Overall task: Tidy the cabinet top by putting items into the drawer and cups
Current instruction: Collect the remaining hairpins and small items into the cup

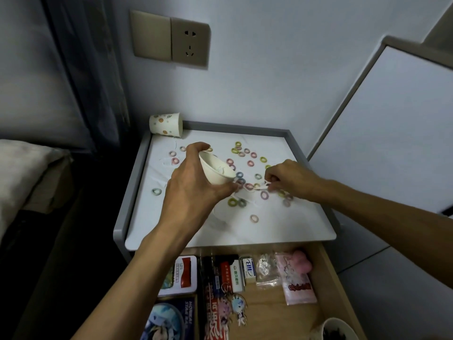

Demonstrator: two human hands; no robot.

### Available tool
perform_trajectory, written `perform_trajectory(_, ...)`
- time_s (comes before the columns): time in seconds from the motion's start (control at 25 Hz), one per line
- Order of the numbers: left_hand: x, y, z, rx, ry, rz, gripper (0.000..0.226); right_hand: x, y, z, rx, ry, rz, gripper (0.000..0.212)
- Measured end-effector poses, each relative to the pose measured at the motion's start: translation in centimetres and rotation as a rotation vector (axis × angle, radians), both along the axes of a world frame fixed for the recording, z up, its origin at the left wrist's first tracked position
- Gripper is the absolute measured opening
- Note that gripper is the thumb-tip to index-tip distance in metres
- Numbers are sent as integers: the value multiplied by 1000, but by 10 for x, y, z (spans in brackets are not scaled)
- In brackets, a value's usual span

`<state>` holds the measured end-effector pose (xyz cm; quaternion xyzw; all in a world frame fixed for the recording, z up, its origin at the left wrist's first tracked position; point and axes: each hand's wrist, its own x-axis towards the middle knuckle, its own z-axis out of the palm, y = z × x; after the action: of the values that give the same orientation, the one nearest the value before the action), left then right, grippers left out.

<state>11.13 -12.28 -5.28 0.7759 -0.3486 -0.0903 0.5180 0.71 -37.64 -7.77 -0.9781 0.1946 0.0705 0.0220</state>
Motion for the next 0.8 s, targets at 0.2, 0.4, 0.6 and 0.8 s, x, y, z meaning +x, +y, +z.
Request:
perform_trajectory(0.2,2,0,1,-13,27,17,81,10,36,1,71,-248,-183,30)
perform_trajectory(0.4,3,1,0,-13,12,18,81,11,60,-22,144,-173,-235,26)
perform_trajectory(0.6,4,1,-1,-9,16,19,81,8,62,-34,34,-157,-285,21)
perform_trajectory(0.8,1,3,1,-8,8,13,81,-1,67,-36,-183,-120,-252,25)
